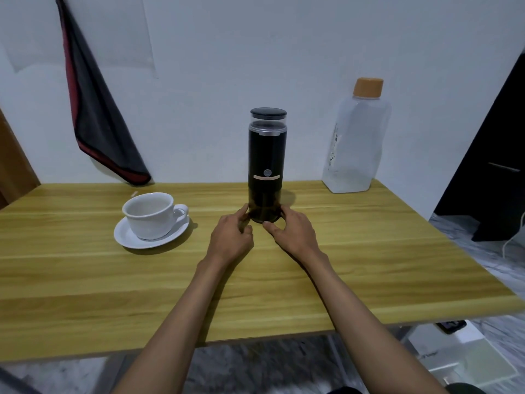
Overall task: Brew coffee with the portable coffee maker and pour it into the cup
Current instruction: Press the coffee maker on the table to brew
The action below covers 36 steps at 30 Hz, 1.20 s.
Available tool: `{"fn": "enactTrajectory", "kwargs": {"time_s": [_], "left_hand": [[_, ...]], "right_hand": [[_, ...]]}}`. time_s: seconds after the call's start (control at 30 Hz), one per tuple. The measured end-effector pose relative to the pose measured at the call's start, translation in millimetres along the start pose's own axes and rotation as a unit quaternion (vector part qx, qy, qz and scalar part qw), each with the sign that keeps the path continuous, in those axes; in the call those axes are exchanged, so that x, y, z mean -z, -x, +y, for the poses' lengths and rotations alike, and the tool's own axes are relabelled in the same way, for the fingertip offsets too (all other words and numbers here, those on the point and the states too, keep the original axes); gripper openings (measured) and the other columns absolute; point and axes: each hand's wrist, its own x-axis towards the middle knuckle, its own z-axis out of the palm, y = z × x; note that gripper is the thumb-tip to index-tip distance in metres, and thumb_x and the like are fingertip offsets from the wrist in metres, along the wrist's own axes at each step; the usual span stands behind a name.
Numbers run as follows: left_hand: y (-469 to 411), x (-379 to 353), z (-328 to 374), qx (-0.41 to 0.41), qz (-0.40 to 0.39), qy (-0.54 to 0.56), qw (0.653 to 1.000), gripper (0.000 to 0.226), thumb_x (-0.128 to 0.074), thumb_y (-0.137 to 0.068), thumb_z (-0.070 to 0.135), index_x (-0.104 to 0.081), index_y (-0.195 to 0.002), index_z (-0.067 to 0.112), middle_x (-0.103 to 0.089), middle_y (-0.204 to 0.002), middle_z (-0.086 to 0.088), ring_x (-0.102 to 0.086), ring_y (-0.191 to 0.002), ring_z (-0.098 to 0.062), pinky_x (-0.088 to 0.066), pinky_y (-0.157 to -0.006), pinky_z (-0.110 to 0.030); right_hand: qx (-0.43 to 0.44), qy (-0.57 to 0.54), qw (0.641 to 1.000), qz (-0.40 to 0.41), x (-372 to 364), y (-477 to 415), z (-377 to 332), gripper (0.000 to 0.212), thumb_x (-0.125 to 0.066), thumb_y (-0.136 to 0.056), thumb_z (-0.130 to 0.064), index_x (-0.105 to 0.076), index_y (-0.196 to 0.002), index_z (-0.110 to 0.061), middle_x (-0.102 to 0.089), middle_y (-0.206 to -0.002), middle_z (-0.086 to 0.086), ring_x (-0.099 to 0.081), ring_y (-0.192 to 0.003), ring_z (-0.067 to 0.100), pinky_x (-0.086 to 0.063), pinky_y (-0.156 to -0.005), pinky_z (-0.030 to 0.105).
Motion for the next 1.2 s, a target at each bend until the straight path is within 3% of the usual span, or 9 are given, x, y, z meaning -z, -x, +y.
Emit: {"fn": "enactTrajectory", "kwargs": {"time_s": [0.23, 0.4, 0.5, 0.57, 0.63, 0.7, 0.9, 1.1, 1.2], "left_hand": [[-2.4, -1.1, -3.7, 0.002, -0.006, -0.004, 1.0, 0.064, -0.053, -0.093, 0.016, -0.035, -0.153, 0.029, -0.061, -0.137, 0.0, -0.049, -0.126, -0.021, -0.041, -0.086, -0.03], [-1.5, -2.2, -5.4, 0.003, -0.021, -0.024, 0.999, 0.07, -0.052, -0.096, 0.019, -0.022, -0.158, 0.03, -0.053, -0.142, -0.003, -0.032, -0.142, -0.022, -0.04, -0.098, -0.035], [-1.1, -1.7, -3.5, 0.006, -0.027, -0.063, 0.998, 0.069, -0.048, -0.098, 0.021, -0.016, -0.159, 0.027, -0.044, -0.154, -0.005, -0.014, -0.151, -0.027, -0.016, -0.121, -0.048], [-0.9, -2.1, -2.3, 0.004, -0.041, -0.089, 0.995, 0.069, -0.044, -0.1, 0.022, -0.009, -0.16, 0.026, -0.04, -0.156, -0.006, -0.014, -0.152, -0.027, -0.001, -0.124, -0.05], [-0.7, -2.1, -2.1, 0.004, -0.049, -0.099, 0.994, 0.069, -0.041, -0.101, 0.023, -0.006, -0.16, 0.027, -0.039, -0.157, -0.007, -0.016, -0.152, -0.025, 0.002, -0.124, -0.05], [-0.8, -1.7, -2.6, 0.003, -0.051, -0.1, 0.994, 0.069, -0.041, -0.101, 0.023, -0.005, -0.16, 0.027, -0.039, -0.157, -0.007, -0.017, -0.152, -0.025, 0.002, -0.124, -0.049], [-1.7, -2.5, -4.6, -0.002, -0.046, -0.092, 0.995, 0.07, -0.043, -0.099, 0.023, -0.008, -0.16, 0.026, -0.043, -0.154, -0.003, -0.02, -0.15, -0.023, 0.0, -0.124, -0.049], [-3.3, -3.2, -7.2, -0.007, -0.041, -0.079, 0.996, 0.069, -0.045, -0.1, 0.024, -0.011, -0.16, 0.026, -0.048, -0.151, 0.003, -0.023, -0.149, -0.022, -0.001, -0.124, -0.05], [-4.0, -3.3, -7.9, -0.001, -0.042, -0.065, 0.997, 0.069, -0.047, -0.101, 0.024, -0.011, -0.16, 0.028, -0.048, -0.151, 0.005, -0.022, -0.15, -0.021, 0.001, -0.123, -0.049]], "right_hand": [[-0.005, -0.001, 1.0, -0.001, -0.1, -0.4, 0.0, 0.046, -0.064, -0.088, -0.05, -0.059, -0.127, -0.027, -0.067, -0.119, -0.006, -0.055, -0.118, 0.019, -0.05, -0.096, 0.041], [0.002, 0.005, 1.0, -0.001, 0.0, 0.5, 0.1, 0.041, -0.063, -0.089, -0.049, -0.059, -0.124, -0.027, -0.065, -0.117, -0.007, -0.054, -0.116, 0.018, -0.048, -0.097, 0.038], [0.001, 0.032, 1.0, -0.001, -1.0, 1.6, -0.5, 0.044, -0.06, -0.091, -0.051, -0.055, -0.127, -0.026, -0.059, -0.128, -0.005, -0.046, -0.127, 0.019, -0.037, -0.109, 0.04], [-0.007, 0.068, 0.997, -0.022, -1.9, 1.7, -1.5, 0.048, -0.053, -0.094, -0.055, -0.053, -0.132, -0.026, -0.055, -0.138, -0.004, -0.039, -0.137, 0.021, -0.019, -0.12, 0.05], [-0.022, 0.092, 0.994, -0.046, -1.8, 1.3, -2.4, 0.055, -0.046, -0.095, -0.059, -0.049, -0.139, -0.025, -0.046, -0.15, -0.001, -0.027, -0.146, 0.024, -0.005, -0.122, 0.053], [-0.026, 0.1, 0.993, -0.057, -1.9, 1.3, -2.3, 0.06, -0.043, -0.096, -0.061, -0.045, -0.144, -0.024, -0.038, -0.156, 0.001, -0.019, -0.15, 0.025, -0.001, -0.122, 0.054], [-0.028, 0.093, 0.993, -0.06, 0.0, 2.1, -3.1, 0.061, -0.043, -0.096, -0.061, -0.044, -0.146, -0.025, -0.034, -0.159, 0.001, -0.015, -0.152, 0.025, -0.001, -0.123, 0.051], [-0.032, 0.037, 0.998, -0.042, 2.8, 2.2, -2.2, 0.048, -0.053, -0.095, -0.054, -0.052, -0.137, -0.03, -0.055, -0.142, -0.005, -0.023, -0.149, 0.027, -0.004, -0.123, 0.05], [-0.033, 0.03, 0.998, -0.04, 4.0, 0.3, -0.8, 0.053, -0.056, -0.096, -0.05, -0.045, -0.144, -0.03, -0.057, -0.141, -0.004, -0.029, -0.147, 0.026, -0.006, -0.123, 0.05]]}}
